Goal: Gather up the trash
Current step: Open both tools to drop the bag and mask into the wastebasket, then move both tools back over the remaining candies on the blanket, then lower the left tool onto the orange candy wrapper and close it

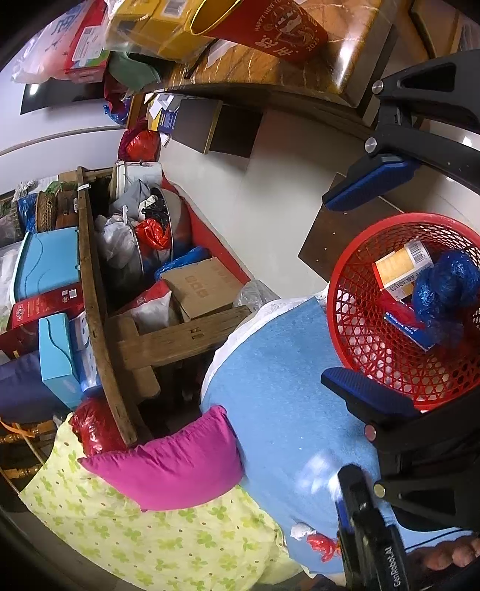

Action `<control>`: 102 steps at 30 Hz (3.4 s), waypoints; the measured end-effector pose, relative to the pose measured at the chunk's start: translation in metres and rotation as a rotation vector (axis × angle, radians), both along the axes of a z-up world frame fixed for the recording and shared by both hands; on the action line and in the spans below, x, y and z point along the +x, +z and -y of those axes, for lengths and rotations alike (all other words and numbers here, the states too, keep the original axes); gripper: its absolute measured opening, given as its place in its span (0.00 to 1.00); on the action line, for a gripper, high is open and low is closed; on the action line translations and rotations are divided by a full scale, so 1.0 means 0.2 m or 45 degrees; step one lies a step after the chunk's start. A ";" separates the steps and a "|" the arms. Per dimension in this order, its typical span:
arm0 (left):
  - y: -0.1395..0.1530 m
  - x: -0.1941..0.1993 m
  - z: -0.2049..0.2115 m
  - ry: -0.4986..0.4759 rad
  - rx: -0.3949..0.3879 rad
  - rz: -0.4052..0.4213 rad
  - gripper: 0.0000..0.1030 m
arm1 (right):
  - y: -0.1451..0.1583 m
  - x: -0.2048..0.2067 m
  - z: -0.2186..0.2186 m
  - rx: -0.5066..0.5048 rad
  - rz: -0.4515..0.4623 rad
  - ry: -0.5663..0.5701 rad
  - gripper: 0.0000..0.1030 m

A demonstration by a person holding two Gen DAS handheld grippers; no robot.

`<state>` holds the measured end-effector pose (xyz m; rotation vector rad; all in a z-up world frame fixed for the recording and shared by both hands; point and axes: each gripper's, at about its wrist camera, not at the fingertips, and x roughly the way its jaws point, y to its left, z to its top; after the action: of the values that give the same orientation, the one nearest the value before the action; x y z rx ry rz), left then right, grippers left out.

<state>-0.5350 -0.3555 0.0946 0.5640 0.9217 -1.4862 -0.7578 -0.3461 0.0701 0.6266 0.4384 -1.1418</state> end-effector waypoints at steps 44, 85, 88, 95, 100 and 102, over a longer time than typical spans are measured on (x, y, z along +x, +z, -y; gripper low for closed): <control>0.02 1.60 -1.18 1.110 -0.090 0.068 0.66 | 0.23 1.28 -0.30 -0.152 -0.001 0.681 0.86; -0.29 2.48 -1.09 1.219 0.004 0.037 0.69 | -0.02 2.19 -0.57 -0.068 -0.003 1.101 0.86; -0.28 2.48 -1.12 1.224 -0.008 0.031 0.69 | -0.01 2.20 -0.57 -0.077 -0.005 1.104 0.86; -0.27 2.43 -1.19 1.202 -0.005 0.022 0.52 | 0.00 2.21 -0.61 -0.082 -0.001 1.129 0.86; -0.24 2.38 -1.25 1.239 -0.007 0.043 0.58 | 0.02 2.18 -0.62 -0.091 0.007 1.133 0.86; -0.22 2.37 -1.30 1.287 -0.008 0.045 0.63 | 0.02 2.17 -0.61 -0.091 0.016 1.126 0.86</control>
<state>-0.0616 -0.0949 0.0505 0.0618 0.9581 -0.5594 -0.3241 -0.2231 0.0750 0.3088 0.5798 -0.3077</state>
